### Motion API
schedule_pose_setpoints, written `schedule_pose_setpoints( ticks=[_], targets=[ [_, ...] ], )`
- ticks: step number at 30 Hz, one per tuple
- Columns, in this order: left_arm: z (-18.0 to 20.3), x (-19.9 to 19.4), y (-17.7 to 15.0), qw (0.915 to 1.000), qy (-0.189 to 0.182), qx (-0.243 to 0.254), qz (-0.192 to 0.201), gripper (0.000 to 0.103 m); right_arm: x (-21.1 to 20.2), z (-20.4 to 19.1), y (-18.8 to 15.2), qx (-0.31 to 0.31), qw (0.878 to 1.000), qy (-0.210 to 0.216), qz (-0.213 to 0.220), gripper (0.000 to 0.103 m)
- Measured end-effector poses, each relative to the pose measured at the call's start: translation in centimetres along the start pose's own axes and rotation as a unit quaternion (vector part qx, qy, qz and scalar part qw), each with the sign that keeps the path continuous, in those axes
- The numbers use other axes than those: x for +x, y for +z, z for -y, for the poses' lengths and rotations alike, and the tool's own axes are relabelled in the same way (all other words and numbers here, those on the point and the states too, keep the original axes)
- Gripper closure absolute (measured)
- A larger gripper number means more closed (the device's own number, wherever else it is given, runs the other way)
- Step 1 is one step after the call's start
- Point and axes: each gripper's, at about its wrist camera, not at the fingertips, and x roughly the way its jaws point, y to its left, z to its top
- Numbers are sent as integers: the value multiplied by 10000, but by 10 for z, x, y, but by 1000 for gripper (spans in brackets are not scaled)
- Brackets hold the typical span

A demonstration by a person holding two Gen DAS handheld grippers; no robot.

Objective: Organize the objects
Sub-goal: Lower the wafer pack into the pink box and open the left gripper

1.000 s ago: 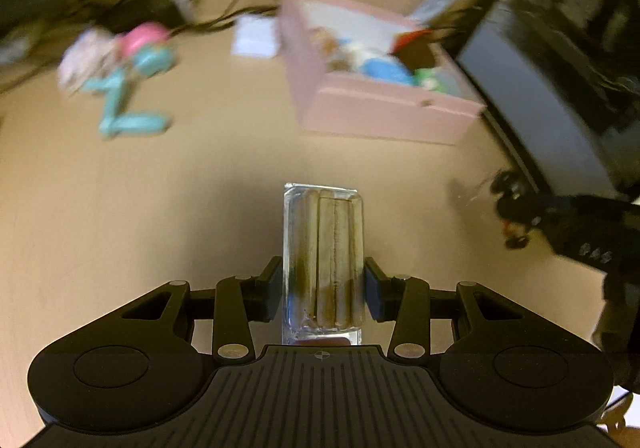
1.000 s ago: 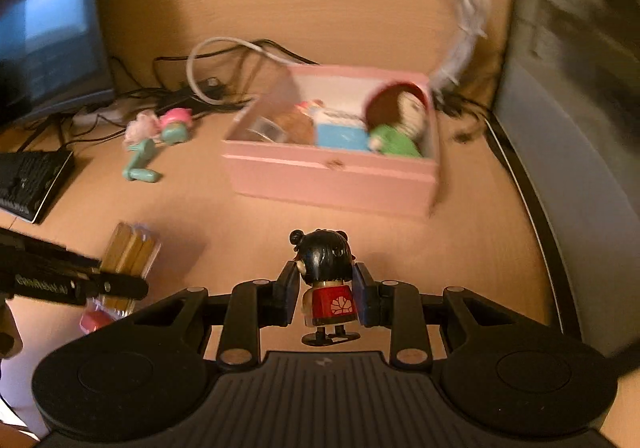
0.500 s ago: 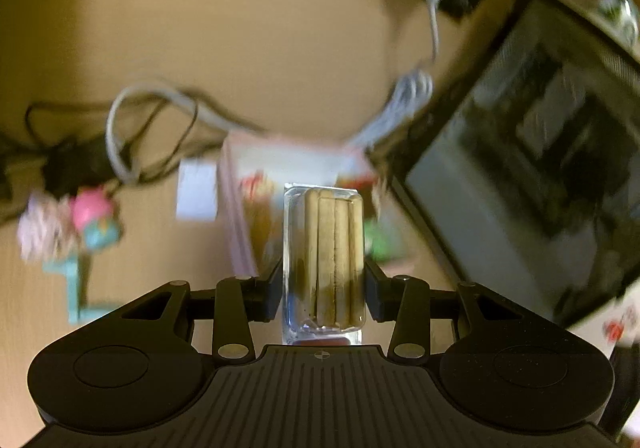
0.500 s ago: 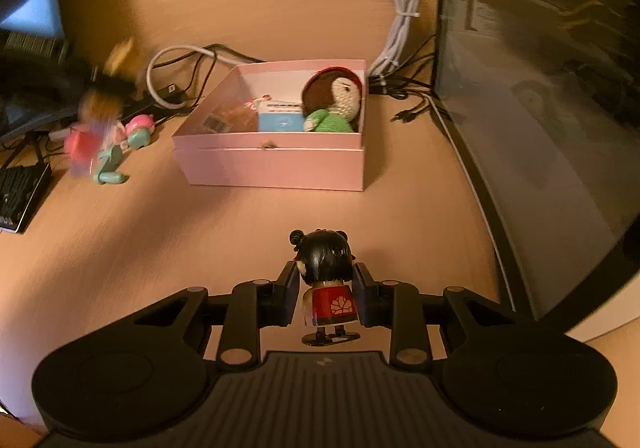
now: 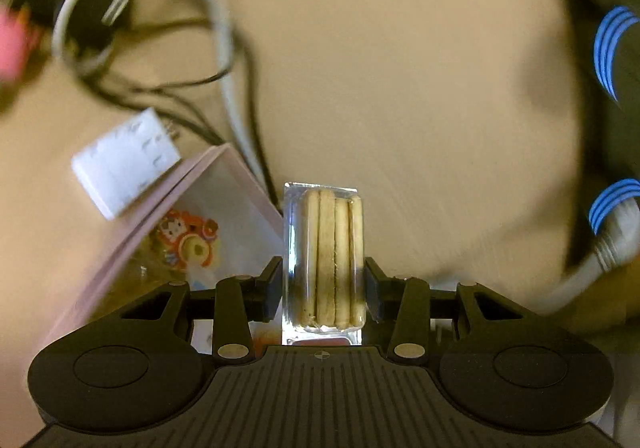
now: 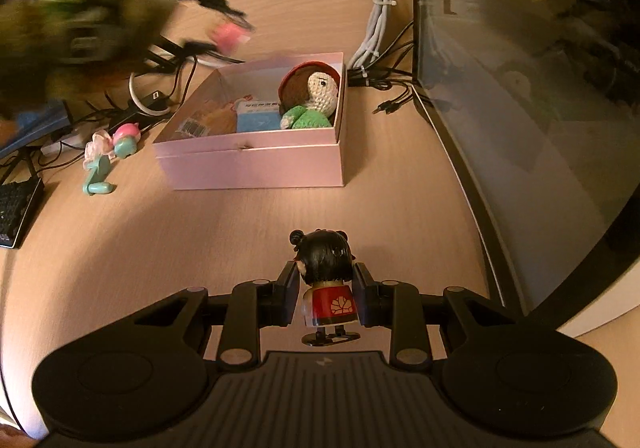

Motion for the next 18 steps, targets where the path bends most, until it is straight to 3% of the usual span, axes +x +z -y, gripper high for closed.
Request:
schedule_pose_setpoints(
  ticks=[2, 4, 9, 11, 14, 18],
  targets=[
    [-14, 11, -7, 9986, 263, -417, 197, 57, 1, 2, 1, -16, 10000, -1, -25, 75],
    [-26, 16, -13, 9963, 248, -797, 227, 61, 2, 3, 1, -52, 10000, -18, -45, 75],
    [-15, -6, -7, 9989, -320, -329, 117, 61, 6, 8, 8, -141, 9999, -74, -17, 75],
    [-7, -33, -2, 9981, -551, 214, 152, 61, 4, 7, 19, -230, 9997, -37, 106, 75],
    [-4, -85, -3, 9892, -612, 1294, 305, 61, 1, -1, 48, -534, 9976, 51, 436, 75],
    [-25, -141, -13, 9657, -11, 2579, 297, 61, 11, -30, 103, -1284, 9873, 46, 932, 75]
  ],
)
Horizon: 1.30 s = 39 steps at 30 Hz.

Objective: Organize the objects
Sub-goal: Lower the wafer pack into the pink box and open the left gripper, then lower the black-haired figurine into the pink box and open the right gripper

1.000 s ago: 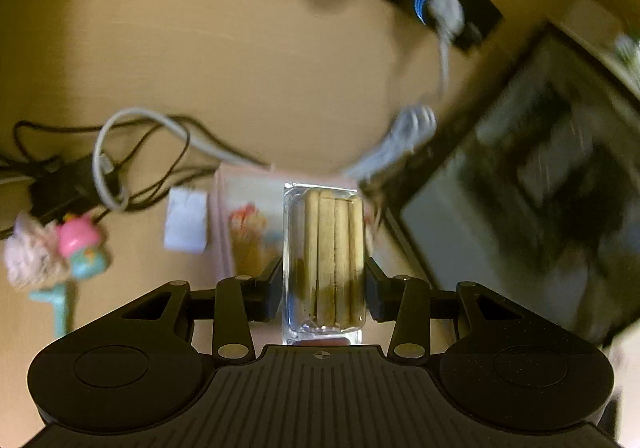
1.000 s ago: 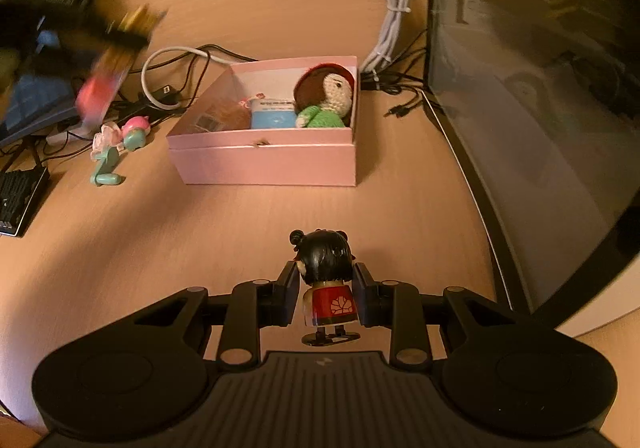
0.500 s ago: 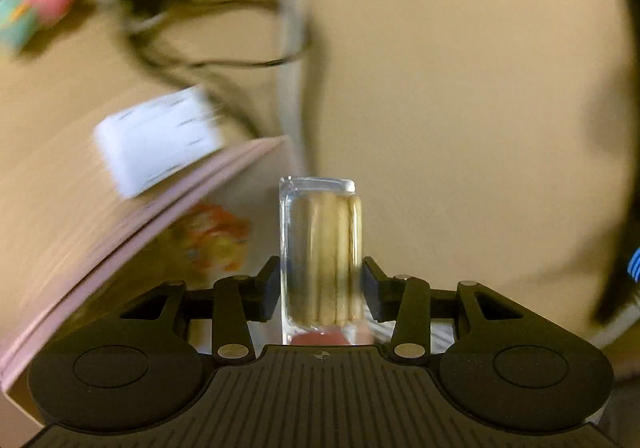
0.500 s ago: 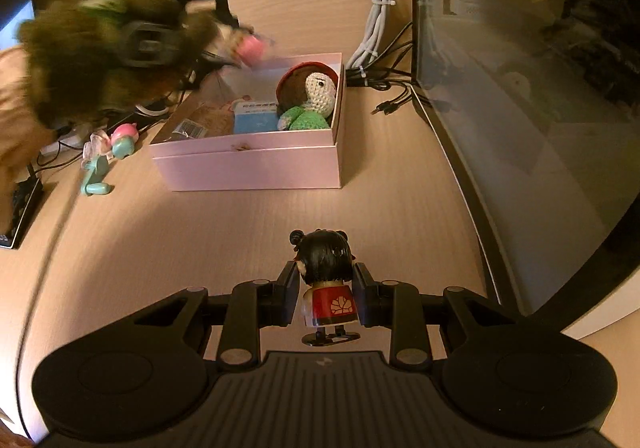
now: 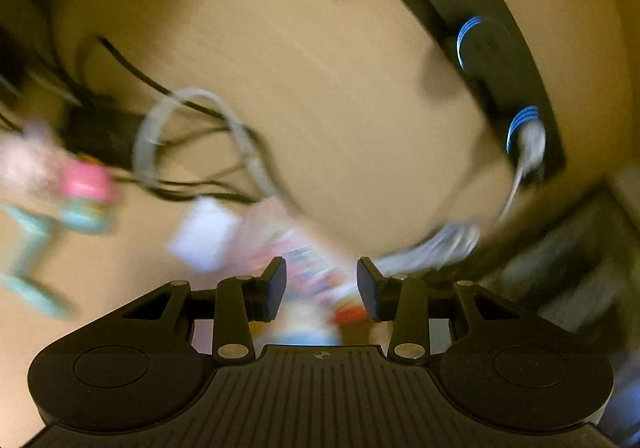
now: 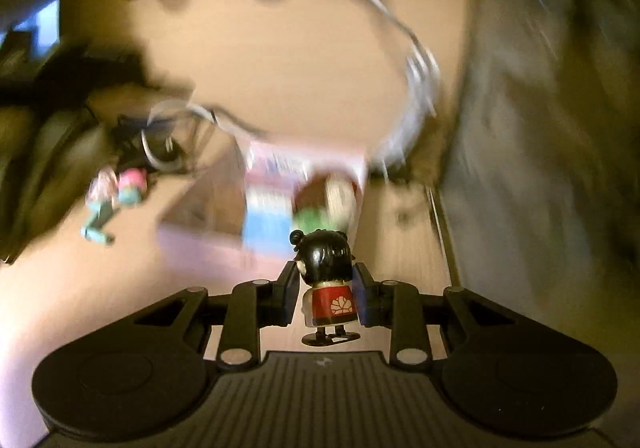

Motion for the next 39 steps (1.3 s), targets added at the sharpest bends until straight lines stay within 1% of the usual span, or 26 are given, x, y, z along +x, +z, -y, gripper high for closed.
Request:
schedule_pose_setpoints(
  ticks=[2, 3, 4, 7, 8, 9, 10, 11, 14, 16, 17, 19, 22, 25, 27, 28, 29, 32, 34, 36, 38, 39],
  targets=[
    [-11, -17, -14, 9977, 321, 584, -123, 60, 19, -12, 28, -353, 9991, -1, 216, 75],
    [-19, -26, -25, 9954, 529, 773, -219, 61, 33, -20, 41, -544, 9982, -31, 269, 75],
    [-29, -31, -33, 9942, 666, 783, -309, 61, 48, -27, 53, -710, 9972, -72, 239, 75],
    [-64, -42, -50, 9936, 827, 457, -613, 61, 96, -44, 79, -1123, 9936, -84, -79, 73],
    [-73, -45, -53, 9924, 915, 407, -717, 61, 111, -47, 85, -1123, 9933, -166, -194, 64],
    [-83, -56, -55, 9913, 1003, 386, -758, 61, 122, -48, 89, -1045, 9938, -221, -301, 60],
    [-90, -60, -55, 9906, 1086, 350, -753, 61, 129, -50, 94, -913, 9948, -184, -421, 60],
    [-99, -64, -55, 9902, 1149, 290, -733, 61, 134, -53, 98, -738, 9958, -42, -534, 60],
    [-117, -74, -50, 9896, 1278, 66, -650, 61, 137, -78, 106, -348, 9955, 537, -695, 60],
    [-122, -71, -37, 9904, 1269, 52, -550, 61, 150, -98, 112, -226, 9943, 635, -827, 60],
    [-123, -71, -28, 9909, 1255, 100, -471, 61, 161, -110, 115, -188, 9936, 597, -937, 60],
    [-122, -72, -14, 9915, 1241, 184, -338, 61, 189, -137, 116, -212, 9919, 367, -1197, 60],
    [-125, -77, 0, 9924, 1187, 240, -227, 61, 234, -171, 115, -479, 9876, -177, -1485, 61],
    [-134, -85, 3, 9929, 1162, 157, -219, 61, 267, -190, 115, -730, 9810, -624, -1683, 63],
    [-146, -89, -1, 9927, 1176, 30, -281, 61, 283, -196, 115, -839, 9761, -933, -1776, 63],
    [-151, -93, -2, 9923, 1196, -23, -315, 61, 289, -197, 115, -827, 9741, -1016, -1846, 63],
    [-156, -94, -3, 9919, 1219, -74, -346, 61, 293, -197, 116, -801, 9745, -1027, -1827, 63],
    [-171, -96, -8, 9902, 1305, -244, -441, 61, 304, -201, 113, -889, 9702, -1069, -1984, 63],
    [-178, -97, -10, 9895, 1321, -311, -491, 61, 305, -201, 108, -822, 9697, -1064, -2038, 64],
    [-182, -96, -10, 9895, 1309, -328, -509, 61, 299, -206, 101, -961, 9694, -1087, -1981, 65],
    [-183, -94, -10, 9895, 1297, -330, -537, 61, 290, -210, 94, -1066, 9700, -1002, -1939, 65],
    [-184, -92, -10, 9897, 1279, -328, -551, 61, 284, -212, 90, -1106, 9703, -965, -1925, 67]
  ],
)
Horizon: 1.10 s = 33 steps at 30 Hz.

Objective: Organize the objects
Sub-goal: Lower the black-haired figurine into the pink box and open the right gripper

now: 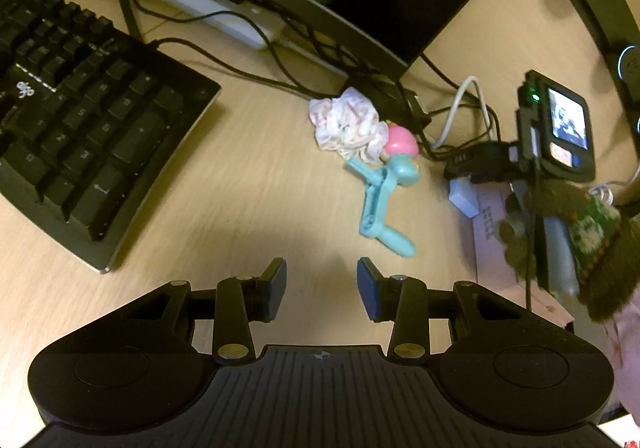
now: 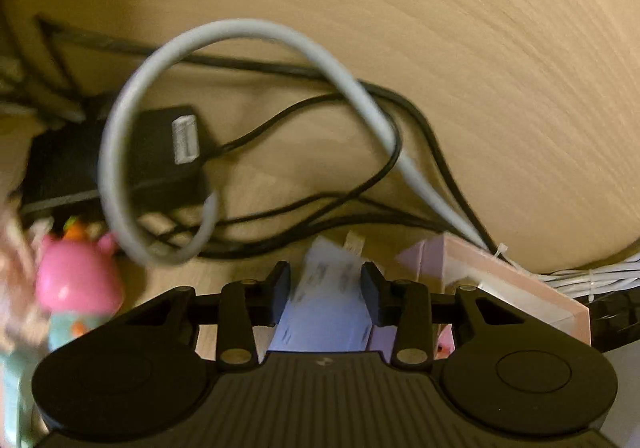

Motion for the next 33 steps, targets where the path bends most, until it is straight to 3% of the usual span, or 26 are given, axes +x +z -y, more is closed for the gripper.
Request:
schedule_pose_setpoints(
  ticks=[6, 8, 10, 13, 17, 18, 19, 21, 22, 29, 33],
  targets=[
    [9, 11, -2, 9998, -101, 152, -101, 61, -34, -15, -44, -323, 9984, 388, 256, 71],
    [12, 14, -4, 9997, -87, 189, -147, 61, -42, -15, -58, -211, 9969, 738, 168, 80],
    [14, 17, -7, 9996, -66, 212, -188, 61, -51, -15, -73, -146, 9957, 896, 208, 80],
    [19, 18, -9, 9996, -23, 223, -197, 61, -67, -10, -96, 121, 9890, 1462, 211, 79],
    [32, 22, -4, 9992, -54, 359, -184, 61, -114, 4, -138, 288, 9805, 1817, 696, 78],
    [40, 25, 0, 9987, -96, 463, -170, 61, -130, 11, -150, 261, 9780, 1882, 860, 74],
    [48, 28, 3, 9981, -144, 571, -168, 61, -138, 17, -162, 240, 9764, 1904, 990, 69],
    [67, 39, 11, 9962, -235, 811, -203, 61, -148, 35, -175, 231, 9749, 1839, 1233, 48],
    [79, 46, 16, 9950, -284, 930, -231, 61, -152, 43, -182, 225, 9751, 1782, 1301, 45],
    [162, 131, 49, 9868, -306, 1566, -263, 61, -163, 86, -225, 538, 9794, 1445, 1301, 38],
    [192, 178, 64, 9844, 119, 1746, -187, 61, -169, 104, -246, 726, 9807, 1286, 1284, 36]
  ],
)
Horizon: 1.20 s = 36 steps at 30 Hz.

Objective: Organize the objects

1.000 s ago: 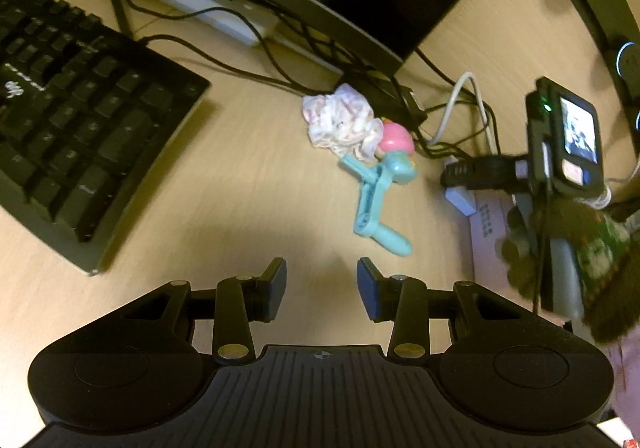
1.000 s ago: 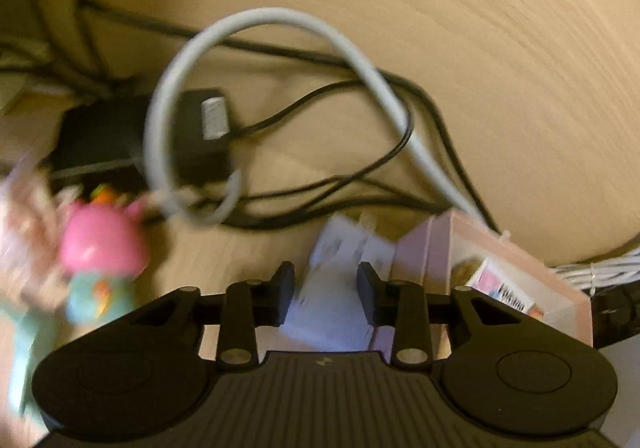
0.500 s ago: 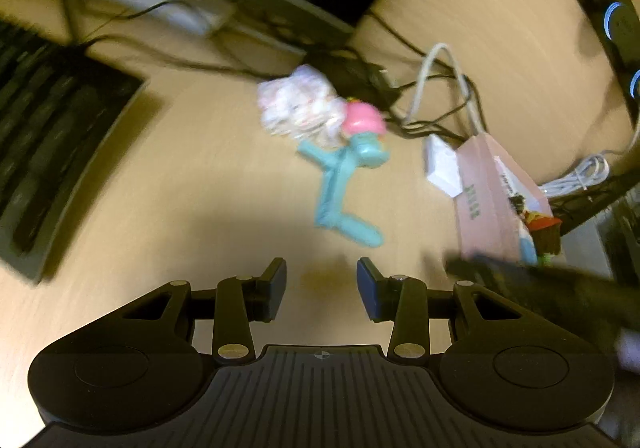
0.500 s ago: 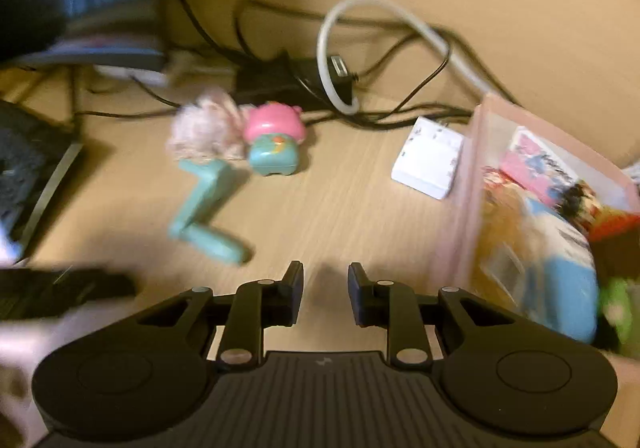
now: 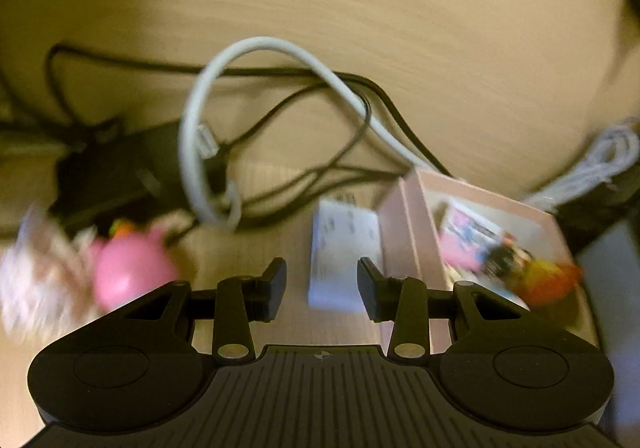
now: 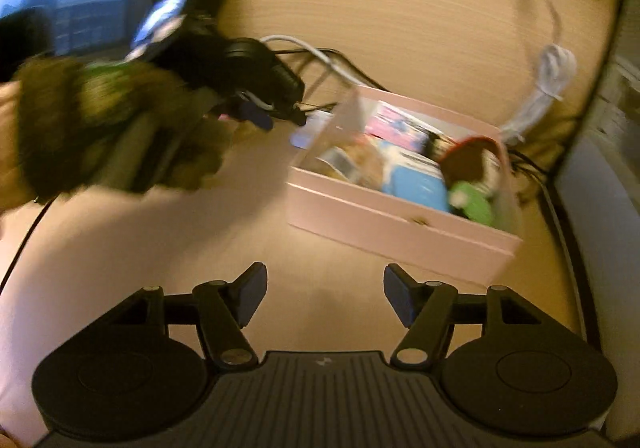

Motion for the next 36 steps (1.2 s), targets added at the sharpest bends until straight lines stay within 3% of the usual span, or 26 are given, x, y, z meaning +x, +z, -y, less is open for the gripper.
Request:
schedule_pose_setpoints(
  ticks=[5, 10, 17, 20, 21, 22, 24, 26, 28, 30, 33, 36],
  targets=[
    [19, 19, 2, 9978, 515, 425, 7, 55, -9, 19, -17, 181, 9997, -169, -40, 33],
    [24, 7, -16, 9952, 606, 769, 13, 55, -10, 30, -20, 358, 9992, -163, -73, 33],
    [13, -21, -49, 9946, 601, 844, -81, 55, -10, 15, -15, 29, 10000, 79, 2, 33],
    [4, -46, -72, 9965, 393, 668, -313, 55, -12, 5, -10, -100, 9996, 239, 78, 32],
    [1, -57, -83, 9966, 288, 571, -524, 63, -13, 1, -8, -131, 9994, 305, 119, 31],
    [-3, -67, -97, 9956, 155, 499, -778, 66, -13, -2, -6, -156, 9991, 351, 155, 30],
    [-10, -100, -130, 9951, -299, 415, -848, 66, -11, -9, -1, -218, 9986, 419, 217, 25],
    [-26, -133, -143, 9966, -516, 190, -612, 65, -5, -17, 5, -249, 9981, 508, 228, 25],
    [-43, -149, -136, 9992, -335, -29, -197, 64, 5, -29, 14, -238, 9973, 663, 214, 25],
    [-64, -158, -123, 9993, 71, -329, 162, 65, 18, -45, 30, -335, 9955, 808, 370, 25],
    [-85, -168, -114, 9958, 328, -707, 473, 65, 49, -69, 64, -489, 9929, 919, 582, 25],
    [-106, -179, -117, 9926, 464, -903, 669, 65, 95, -86, 103, -364, 9930, 1026, 458, 25]
  ],
)
